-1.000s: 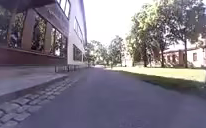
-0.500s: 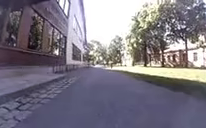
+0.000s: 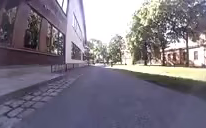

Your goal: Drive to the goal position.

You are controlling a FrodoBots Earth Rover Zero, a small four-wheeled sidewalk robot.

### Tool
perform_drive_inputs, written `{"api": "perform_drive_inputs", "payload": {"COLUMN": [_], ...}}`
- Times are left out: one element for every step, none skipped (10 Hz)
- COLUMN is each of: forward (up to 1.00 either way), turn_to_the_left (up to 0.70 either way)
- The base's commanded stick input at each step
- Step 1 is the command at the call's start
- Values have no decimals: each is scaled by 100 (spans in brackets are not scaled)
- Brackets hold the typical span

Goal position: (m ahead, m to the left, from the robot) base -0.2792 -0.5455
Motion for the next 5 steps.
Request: {"api": "perform_drive_inputs", "payload": {"forward": [45,45,45,45,45], "turn_to_the_left": [0,0,0,0,0]}}
